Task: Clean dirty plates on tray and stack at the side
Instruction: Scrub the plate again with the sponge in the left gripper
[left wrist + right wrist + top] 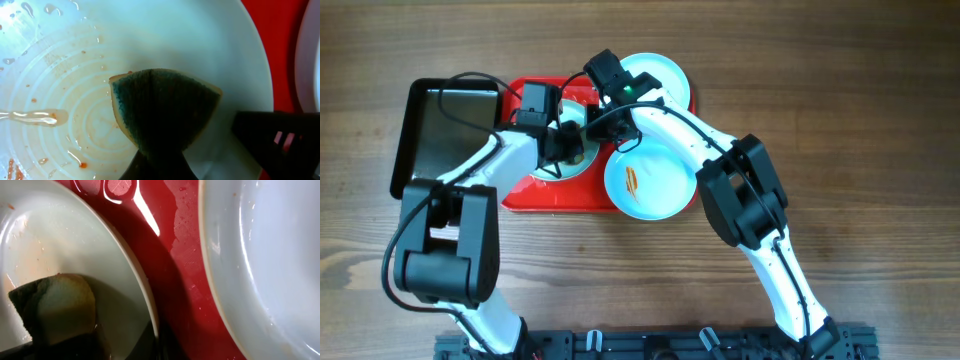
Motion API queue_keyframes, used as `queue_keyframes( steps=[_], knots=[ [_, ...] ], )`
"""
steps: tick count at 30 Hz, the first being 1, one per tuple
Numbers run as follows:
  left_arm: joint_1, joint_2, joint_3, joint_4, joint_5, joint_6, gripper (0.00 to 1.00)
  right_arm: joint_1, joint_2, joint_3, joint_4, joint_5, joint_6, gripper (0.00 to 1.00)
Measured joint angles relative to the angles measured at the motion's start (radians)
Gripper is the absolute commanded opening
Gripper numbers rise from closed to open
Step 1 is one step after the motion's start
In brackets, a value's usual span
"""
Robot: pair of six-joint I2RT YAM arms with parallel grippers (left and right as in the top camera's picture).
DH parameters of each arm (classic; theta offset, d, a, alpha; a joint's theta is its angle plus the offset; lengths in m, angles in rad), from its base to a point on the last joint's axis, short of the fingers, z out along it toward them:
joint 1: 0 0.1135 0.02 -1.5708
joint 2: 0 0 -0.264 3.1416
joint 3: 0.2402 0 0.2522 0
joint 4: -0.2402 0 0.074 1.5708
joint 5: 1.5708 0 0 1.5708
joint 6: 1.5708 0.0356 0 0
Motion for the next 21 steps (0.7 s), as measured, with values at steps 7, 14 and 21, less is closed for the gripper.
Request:
queue_keyframes(
  steps=[7, 14, 21],
  knots=[
    [-0.009, 0.014, 0.016, -0.022, -0.321, 0.051, 0.04, 0.000, 0.006, 0.005, 0.010, -0.012, 0.000, 0.04],
    [-0.008, 0.030, 0.015, -0.023, -0.511, 0.218, 0.04, 0.000, 0.007, 0.006, 0.010, -0.015, 0.000, 0.04],
    [0.004, 0.051, -0.002, 0.145, -0.556, 0.242, 0.04, 0.000, 0.007, 0.006, 0.011, -0.015, -0.004, 0.04]
  ],
)
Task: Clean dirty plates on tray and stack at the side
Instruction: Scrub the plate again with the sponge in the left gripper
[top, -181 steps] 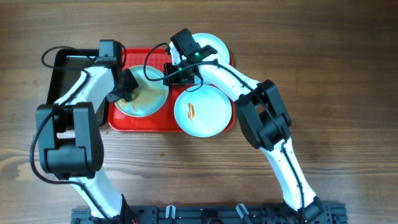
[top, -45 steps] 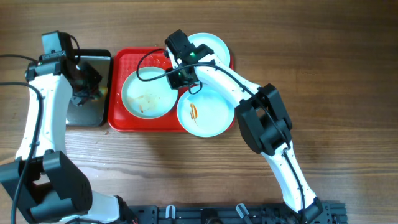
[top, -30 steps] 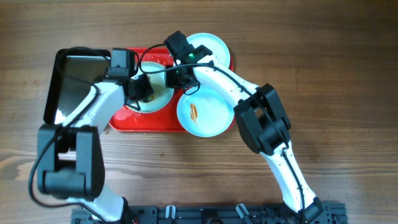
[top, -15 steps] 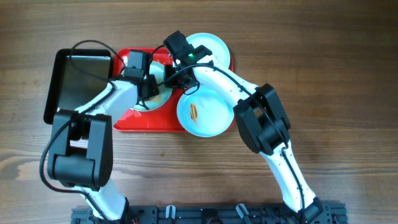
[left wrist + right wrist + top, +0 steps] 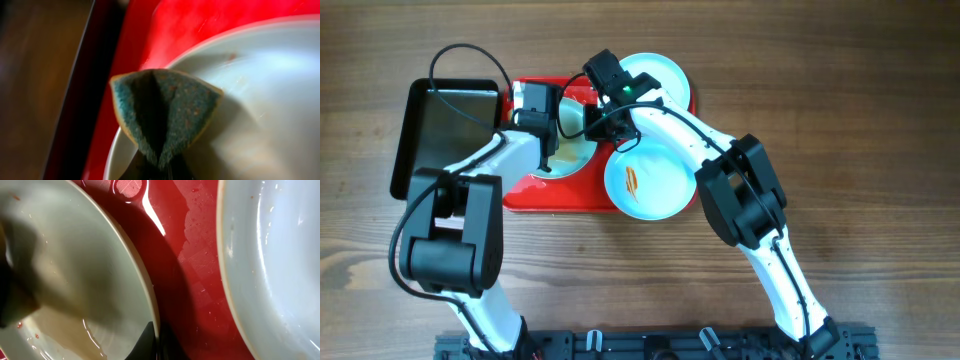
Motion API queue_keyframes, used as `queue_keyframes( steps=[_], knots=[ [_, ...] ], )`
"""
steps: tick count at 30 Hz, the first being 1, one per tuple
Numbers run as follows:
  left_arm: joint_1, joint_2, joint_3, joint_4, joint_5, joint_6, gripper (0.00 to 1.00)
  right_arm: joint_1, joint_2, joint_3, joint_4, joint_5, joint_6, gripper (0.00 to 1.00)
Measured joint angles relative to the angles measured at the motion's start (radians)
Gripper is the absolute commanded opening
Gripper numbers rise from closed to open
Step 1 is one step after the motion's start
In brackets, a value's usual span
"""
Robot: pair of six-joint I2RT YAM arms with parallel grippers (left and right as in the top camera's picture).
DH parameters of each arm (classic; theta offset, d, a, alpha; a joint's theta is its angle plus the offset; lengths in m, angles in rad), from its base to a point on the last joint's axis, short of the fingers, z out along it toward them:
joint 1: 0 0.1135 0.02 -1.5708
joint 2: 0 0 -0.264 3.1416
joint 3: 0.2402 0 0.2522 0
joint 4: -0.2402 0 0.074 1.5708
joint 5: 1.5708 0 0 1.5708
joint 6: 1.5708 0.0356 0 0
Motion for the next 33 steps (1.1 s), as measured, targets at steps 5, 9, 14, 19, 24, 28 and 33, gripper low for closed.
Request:
queue_keyframes(
  steps=[5, 9, 14, 19, 24, 28, 33],
  knots=[
    [0.010, 0.020, 0.002, 0.119, 0.279, 0.005, 0.04, 0.000, 0.000, 0.000, 0.000, 0.000, -0.004, 0.04],
    [0.026, 0.011, 0.045, -0.065, 0.481, -0.001, 0.04, -0.002, 0.000, 0.000, -0.002, 0.004, -0.015, 0.04],
    [0.126, 0.004, 0.045, -0.195, 0.839, -0.016, 0.04, -0.002, 0.000, 0.000, -0.002, 0.004, -0.026, 0.04],
    [0.278, 0.009, 0.035, -0.232, 0.900, -0.087, 0.04, 0.002, 0.001, 0.000, 0.005, 0.000, -0.026, 0.04],
    [0.257, -0.013, 0.043, -0.173, 0.605, -0.173, 0.04, 0.002, 0.002, 0.000, 0.005, 0.000, -0.026, 0.04],
    [0.146, 0.007, 0.019, 0.035, 0.415, -0.184, 0.04, 0.002, 0.002, 0.000, 0.004, 0.000, -0.030, 0.04],
    [0.074, 0.032, 0.009, 0.185, 0.378, -0.195, 0.04, 0.001, 0.002, 0.002, 0.000, 0.000, -0.030, 0.04]
  ],
)
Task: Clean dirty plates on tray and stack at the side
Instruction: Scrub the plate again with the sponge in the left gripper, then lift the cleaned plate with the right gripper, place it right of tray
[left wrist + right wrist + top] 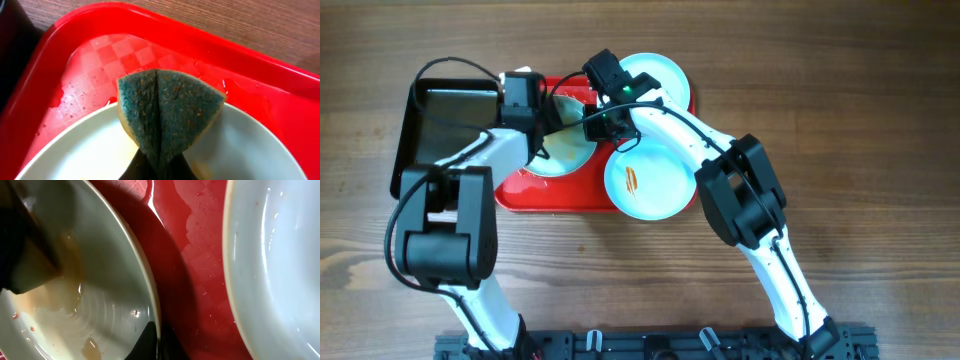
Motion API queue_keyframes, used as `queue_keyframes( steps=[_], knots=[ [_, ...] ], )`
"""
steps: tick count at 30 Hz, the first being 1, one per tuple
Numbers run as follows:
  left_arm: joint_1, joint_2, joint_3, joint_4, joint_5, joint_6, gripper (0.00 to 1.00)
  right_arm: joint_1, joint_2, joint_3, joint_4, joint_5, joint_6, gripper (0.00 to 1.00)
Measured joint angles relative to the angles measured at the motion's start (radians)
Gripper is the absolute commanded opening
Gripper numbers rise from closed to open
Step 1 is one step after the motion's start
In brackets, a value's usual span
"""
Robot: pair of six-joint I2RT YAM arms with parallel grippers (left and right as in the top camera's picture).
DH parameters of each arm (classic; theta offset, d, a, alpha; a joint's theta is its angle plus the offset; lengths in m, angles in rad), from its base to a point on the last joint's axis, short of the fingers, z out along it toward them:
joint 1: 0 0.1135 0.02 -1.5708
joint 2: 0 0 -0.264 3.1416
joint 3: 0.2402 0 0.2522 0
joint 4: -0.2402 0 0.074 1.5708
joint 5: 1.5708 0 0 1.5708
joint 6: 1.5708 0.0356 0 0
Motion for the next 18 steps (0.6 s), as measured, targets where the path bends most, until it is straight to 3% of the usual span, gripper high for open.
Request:
queue_keyframes(
  steps=[2, 4, 9, 10, 12, 18],
  knots=[
    [0.010, -0.012, 0.010, -0.063, 0.009, -0.036, 0.04, 0.000, 0.000, 0.000, 0.000, 0.000, -0.001, 0.05],
    [0.060, -0.092, 0.025, -0.215, 0.051, -0.062, 0.04, 0.000, 0.000, 0.000, 0.002, 0.000, -0.003, 0.15],
    [0.177, -0.390, 0.075, -0.459, 0.070, -0.079, 0.04, 0.001, 0.002, 0.000, 0.023, -0.007, -0.012, 0.15],
    [0.189, -0.407, 0.078, -0.493, 0.071, -0.079, 0.05, 0.001, 0.002, -0.003, 0.032, -0.007, -0.012, 0.15],
    [0.200, -0.406, 0.077, -0.544, 0.074, -0.081, 0.06, 0.002, 0.002, -0.006, 0.038, -0.007, -0.014, 0.04],
    [0.201, -0.401, 0.077, -0.598, 0.077, -0.084, 0.04, 0.001, 0.000, -0.010, 0.011, -0.031, -0.016, 0.04]
  ],
)
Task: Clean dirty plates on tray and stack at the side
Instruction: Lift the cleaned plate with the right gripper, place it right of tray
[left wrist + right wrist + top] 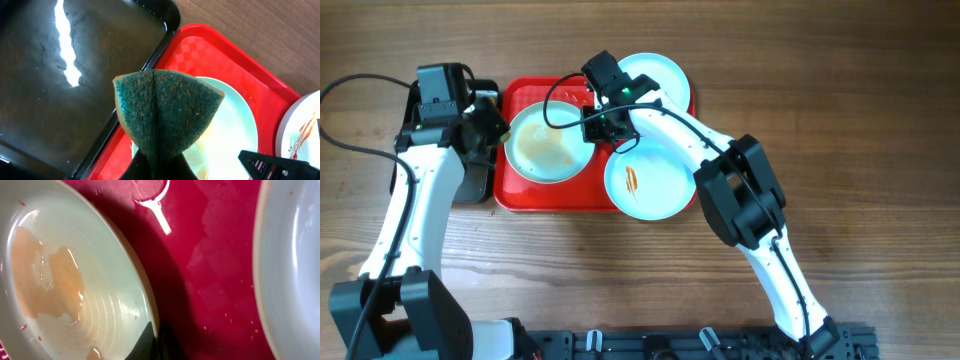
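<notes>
The folded green sponge [165, 112] is held in my shut left gripper [159, 165], lifted over the border between the black water tray [60, 75] and the red tray [200, 50]. In the overhead view the left gripper [485, 125] is left of the dirty plate [548, 143], which carries a brownish wet smear. My right gripper [154, 340] is shut on that dirty plate [75, 280] at its right rim. A ketchup-streaked plate [645, 180] lies at the tray's right front, and a clean-looking plate [655, 75] behind it.
The black water tray [470, 180] sits just left of the red tray [535, 200], mostly under my left arm. Both arms cross over the red tray. Wooden table [860, 150] surrounds the trays.
My left gripper has moved left and up with the sponge, from the plate's far-left rim to over the black tray's edge. The right gripper still pinches the plate's rim.
The sponge first lay on the plate's inside, near the right gripper. Then it was at the plate's left edge, then at its far-left rim. Now it is off the plate beside the black tray. The right gripper held the rim at every moment.
</notes>
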Motion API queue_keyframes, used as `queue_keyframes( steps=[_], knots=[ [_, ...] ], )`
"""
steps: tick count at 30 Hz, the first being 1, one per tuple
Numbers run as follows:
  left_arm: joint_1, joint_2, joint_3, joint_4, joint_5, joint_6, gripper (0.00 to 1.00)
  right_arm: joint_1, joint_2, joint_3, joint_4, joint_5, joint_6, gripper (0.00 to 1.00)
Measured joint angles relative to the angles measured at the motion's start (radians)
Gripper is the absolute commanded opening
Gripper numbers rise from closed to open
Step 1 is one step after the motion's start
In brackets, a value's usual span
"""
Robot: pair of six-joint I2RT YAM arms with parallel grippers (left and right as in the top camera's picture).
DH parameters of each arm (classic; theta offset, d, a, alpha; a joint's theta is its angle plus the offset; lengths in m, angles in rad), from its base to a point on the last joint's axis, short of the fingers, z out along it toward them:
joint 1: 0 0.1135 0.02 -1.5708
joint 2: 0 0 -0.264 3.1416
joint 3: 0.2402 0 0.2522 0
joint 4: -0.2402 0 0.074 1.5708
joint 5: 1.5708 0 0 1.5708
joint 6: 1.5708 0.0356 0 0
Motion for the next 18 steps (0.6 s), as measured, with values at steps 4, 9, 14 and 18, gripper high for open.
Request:
queue_keyframes(
  steps=[4, 9, 14, 18],
  knots=[
    [0.000, 0.000, 0.000, -0.014, 0.000, 0.000, 0.04, -0.024, -0.051, -0.034, -0.066, 0.042, -0.068, 0.04],
    [0.000, 0.000, 0.000, -0.018, 0.000, 0.000, 0.04, -0.026, -0.236, -0.044, -0.129, 0.392, -0.113, 0.04],
    [0.000, 0.000, 0.000, -0.039, 0.000, 0.000, 0.04, 0.082, -0.293, -0.044, -0.134, 0.830, -0.148, 0.04],
    [0.000, 0.000, 0.000, -0.040, 0.000, 0.000, 0.04, 0.208, -0.293, -0.045, -0.128, 1.135, -0.183, 0.04]
  ],
)
